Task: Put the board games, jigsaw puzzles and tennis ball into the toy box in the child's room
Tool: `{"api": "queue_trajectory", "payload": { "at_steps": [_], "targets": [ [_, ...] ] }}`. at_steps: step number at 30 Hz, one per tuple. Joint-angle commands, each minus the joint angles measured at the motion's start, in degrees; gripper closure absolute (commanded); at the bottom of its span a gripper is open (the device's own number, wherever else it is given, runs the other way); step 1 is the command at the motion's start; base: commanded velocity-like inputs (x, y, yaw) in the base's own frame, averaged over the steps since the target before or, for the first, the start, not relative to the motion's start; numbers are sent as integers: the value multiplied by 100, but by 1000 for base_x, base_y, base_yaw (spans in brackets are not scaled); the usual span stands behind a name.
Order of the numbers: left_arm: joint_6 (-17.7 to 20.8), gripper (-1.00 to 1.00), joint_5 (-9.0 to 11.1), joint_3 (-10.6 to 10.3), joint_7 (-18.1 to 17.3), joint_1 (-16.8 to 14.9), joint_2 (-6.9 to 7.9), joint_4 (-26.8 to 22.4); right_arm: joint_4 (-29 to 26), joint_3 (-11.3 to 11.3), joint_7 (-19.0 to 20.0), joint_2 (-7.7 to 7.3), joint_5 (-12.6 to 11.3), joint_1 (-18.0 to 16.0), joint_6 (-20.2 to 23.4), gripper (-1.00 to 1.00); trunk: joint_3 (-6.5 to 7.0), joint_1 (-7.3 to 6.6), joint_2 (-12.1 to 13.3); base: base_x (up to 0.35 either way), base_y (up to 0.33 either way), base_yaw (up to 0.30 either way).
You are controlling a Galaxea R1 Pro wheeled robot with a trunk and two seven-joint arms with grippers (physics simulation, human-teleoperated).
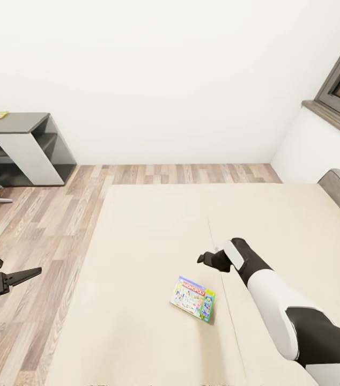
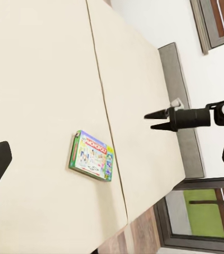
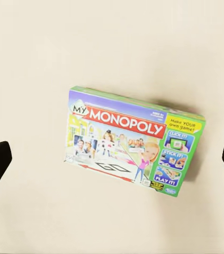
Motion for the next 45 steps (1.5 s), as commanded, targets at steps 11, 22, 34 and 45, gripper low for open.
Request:
{"api": "queue_trajectory", "payload": {
  "at_steps": [11,22,34,45],
  "targets": [
    [59,-100,-6,3,-25,-3,3,0,-156,-31,-84,3,-53,-240,136,-100,-113,3,-10,0,0,0],
    [59,-100,-6,2,-25,-3,-1,0,-163,-31,-104,-12,-54,-395,133,-100,-216,3,-10,0,0,0],
    [59,-100,-6,2,-25,-3,-1,0,-170,-46,-98,-9,-44,-422,133,-100,-329,3,-10,0,0,0],
    [59,-100,-6,3,-25,-3,3,0,-168,-32,-90,-14,-43,-422,118,-100,-432,3,-10,0,0,0]
  ]
}}
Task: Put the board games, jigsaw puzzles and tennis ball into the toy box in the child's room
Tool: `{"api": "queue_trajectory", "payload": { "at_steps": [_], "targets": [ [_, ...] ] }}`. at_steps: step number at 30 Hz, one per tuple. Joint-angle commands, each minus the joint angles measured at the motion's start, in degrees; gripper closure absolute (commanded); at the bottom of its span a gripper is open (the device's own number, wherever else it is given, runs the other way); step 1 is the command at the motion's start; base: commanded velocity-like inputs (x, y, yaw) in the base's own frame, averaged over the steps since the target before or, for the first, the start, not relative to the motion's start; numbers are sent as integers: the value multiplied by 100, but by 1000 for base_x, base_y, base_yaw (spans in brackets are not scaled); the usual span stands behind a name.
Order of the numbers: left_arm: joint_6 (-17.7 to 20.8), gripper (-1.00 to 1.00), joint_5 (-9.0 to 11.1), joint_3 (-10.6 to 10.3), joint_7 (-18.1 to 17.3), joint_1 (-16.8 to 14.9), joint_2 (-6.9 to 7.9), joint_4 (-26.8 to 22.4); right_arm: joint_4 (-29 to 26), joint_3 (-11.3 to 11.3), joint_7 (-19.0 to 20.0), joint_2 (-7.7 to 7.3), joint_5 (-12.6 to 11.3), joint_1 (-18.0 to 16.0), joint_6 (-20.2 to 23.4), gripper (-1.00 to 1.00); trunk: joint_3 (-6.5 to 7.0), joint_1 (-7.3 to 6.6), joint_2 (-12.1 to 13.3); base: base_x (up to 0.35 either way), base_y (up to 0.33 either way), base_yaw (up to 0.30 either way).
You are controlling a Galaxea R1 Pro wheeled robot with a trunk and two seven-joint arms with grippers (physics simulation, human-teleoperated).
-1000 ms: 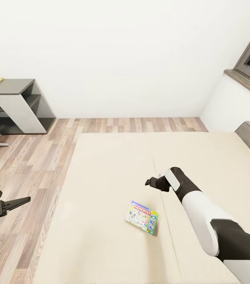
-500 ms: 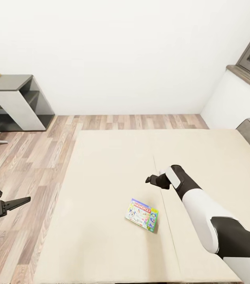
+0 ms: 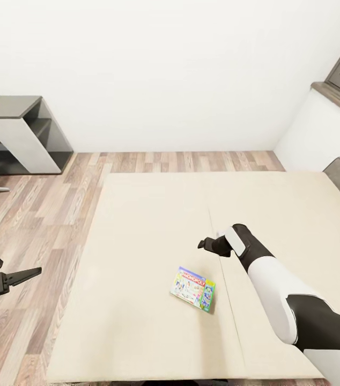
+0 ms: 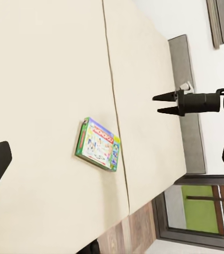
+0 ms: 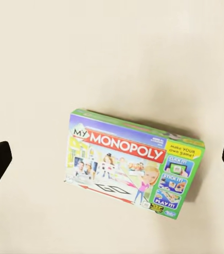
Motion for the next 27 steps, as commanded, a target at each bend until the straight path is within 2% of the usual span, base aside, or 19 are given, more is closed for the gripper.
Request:
{"api": "queue_trajectory", "payload": {
  "at_steps": [1,27],
  "targets": [
    [61,-100,-6,1,-25,-3,1,0,-7,-34,-60,6,-58,-1,17,-100,-18,3,-10,0,0,0],
    [61,-100,-6,1,-25,-3,6,0,-6,-31,-49,6,-52,4,-9,-100,-262,3,-10,0,0,0]
  ]
}}
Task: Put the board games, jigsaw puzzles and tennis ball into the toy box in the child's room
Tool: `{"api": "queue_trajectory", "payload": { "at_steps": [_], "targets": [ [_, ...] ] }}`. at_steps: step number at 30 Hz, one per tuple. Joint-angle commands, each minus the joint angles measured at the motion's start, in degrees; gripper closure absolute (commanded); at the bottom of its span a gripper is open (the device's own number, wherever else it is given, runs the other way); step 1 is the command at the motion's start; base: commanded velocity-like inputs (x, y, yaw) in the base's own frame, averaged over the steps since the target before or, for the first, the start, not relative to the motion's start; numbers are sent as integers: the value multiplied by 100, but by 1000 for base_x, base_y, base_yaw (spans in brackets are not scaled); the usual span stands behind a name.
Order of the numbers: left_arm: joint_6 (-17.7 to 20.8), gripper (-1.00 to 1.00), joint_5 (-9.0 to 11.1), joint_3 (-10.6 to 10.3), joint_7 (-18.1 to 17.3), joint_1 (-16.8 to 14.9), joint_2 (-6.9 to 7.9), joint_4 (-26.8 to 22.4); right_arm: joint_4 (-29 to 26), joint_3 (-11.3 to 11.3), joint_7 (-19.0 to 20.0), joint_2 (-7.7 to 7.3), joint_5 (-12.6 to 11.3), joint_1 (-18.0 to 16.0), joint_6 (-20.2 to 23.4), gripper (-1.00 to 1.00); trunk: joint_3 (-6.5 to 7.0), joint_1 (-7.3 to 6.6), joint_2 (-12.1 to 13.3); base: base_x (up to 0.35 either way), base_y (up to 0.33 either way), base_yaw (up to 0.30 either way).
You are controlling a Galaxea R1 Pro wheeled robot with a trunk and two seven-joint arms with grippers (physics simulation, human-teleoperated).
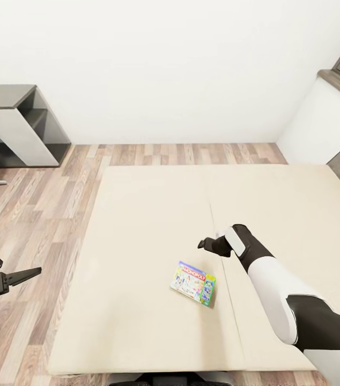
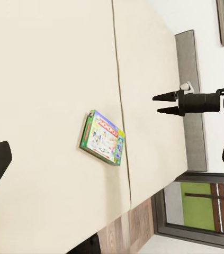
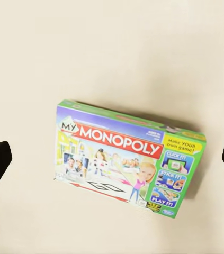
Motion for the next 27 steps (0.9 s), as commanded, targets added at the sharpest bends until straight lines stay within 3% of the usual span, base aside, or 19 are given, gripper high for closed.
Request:
{"api": "queue_trajectory", "payload": {
  "at_steps": [1,27],
  "targets": [
    [61,-100,-6,1,-25,-3,2,0,-7,-35,-60,6,-58,-3,19,-100,-18,3,-10,0,0,0],
    [122,-100,6,6,-25,-9,14,-28,-7,-19,-55,5,-55,33,3,-100,-262,3,-10,0,0,0]
  ]
}}
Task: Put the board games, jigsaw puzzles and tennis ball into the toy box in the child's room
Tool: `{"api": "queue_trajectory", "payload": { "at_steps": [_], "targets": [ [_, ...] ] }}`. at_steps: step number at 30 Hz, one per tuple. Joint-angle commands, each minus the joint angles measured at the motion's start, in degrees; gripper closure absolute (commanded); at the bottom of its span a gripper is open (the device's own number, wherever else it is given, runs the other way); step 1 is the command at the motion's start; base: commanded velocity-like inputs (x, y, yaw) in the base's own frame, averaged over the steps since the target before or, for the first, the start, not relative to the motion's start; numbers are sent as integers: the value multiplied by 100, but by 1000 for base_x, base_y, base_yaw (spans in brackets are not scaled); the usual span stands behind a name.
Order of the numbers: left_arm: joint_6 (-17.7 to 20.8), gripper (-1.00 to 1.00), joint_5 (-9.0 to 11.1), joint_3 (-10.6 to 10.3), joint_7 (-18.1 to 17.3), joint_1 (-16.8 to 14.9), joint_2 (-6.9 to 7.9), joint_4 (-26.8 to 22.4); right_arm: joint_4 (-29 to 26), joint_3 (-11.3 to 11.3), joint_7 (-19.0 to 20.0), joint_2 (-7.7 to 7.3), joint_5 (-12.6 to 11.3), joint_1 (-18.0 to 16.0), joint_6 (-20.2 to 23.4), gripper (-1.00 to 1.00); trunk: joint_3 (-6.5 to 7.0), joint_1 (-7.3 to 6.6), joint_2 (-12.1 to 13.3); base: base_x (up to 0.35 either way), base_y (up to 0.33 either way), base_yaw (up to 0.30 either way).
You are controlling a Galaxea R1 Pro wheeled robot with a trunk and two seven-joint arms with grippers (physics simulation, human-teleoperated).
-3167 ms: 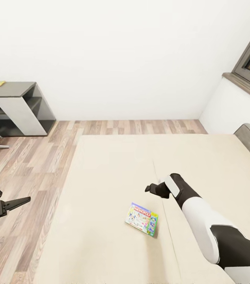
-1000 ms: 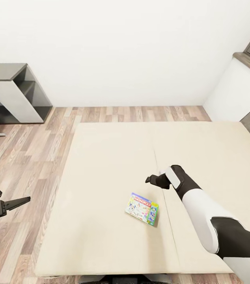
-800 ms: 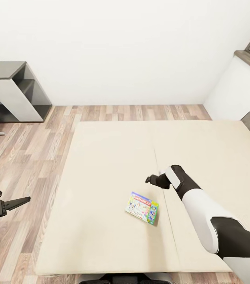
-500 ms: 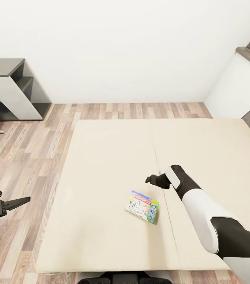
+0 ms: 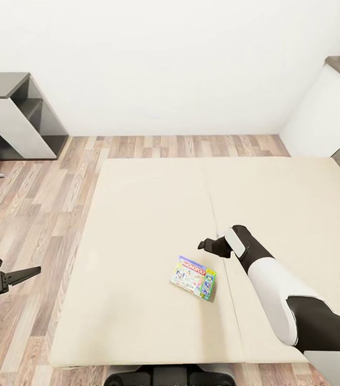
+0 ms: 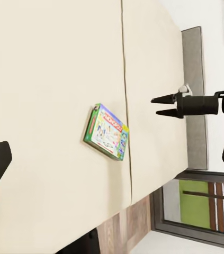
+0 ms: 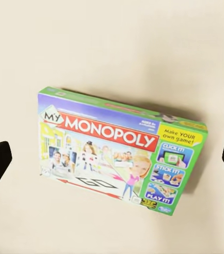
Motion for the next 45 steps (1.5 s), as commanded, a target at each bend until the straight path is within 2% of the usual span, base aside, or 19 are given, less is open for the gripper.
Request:
{"api": "queue_trajectory", "payload": {
  "at_steps": [1,4,15,20,29,45],
  "targets": [
    [86,-100,-6,-1,-25,-14,4,-11,-7,-33,-59,6,-59,1,18,-100,-17,3,-10,0,0,0],
    [195,-100,-22,-6,-25,-127,23,-35,-7,-31,-57,6,-59,8,17,-100,-45,3,-10,0,0,0],
    [578,-100,-81,-49,-25,-1007,67,-50,-3,-24,-58,6,-59,23,16,-100,-149,3,-10,0,0,0],
    [675,-100,-119,-55,-25,-1279,136,-48,1,-24,-57,8,-59,30,16,-100,-196,3,-10,0,0,0],
    [709,-100,-134,-70,-25,-1432,202,-56,2,-23,-56,13,-59,32,16,-100,-281,3,-10,0,0,0],
    [662,-100,-133,-59,-25,-1463,268,-76,0,-23,-60,6,-59,33,-2,-100,-431,3,-10,0,0,0]
  ]
}}
